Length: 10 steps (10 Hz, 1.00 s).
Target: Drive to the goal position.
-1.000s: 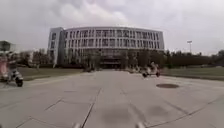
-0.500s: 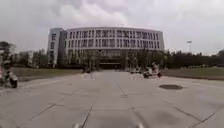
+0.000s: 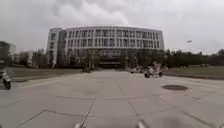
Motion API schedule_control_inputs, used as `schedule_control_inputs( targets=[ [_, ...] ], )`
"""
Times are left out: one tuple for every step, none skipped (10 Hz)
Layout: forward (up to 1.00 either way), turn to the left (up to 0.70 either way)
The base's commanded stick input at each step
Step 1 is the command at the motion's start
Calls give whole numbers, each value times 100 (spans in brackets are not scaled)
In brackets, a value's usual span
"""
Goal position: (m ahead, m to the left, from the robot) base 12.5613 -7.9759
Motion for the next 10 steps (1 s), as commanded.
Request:
schedule_control_inputs(
  targets=[
    [50, 0],
    [50, 0],
    [50, 0],
    [50, 0],
    [50, 0],
    [50, 0],
    [50, 0],
    [50, 0],
    [50, 0],
    [50, 0]
  ],
)
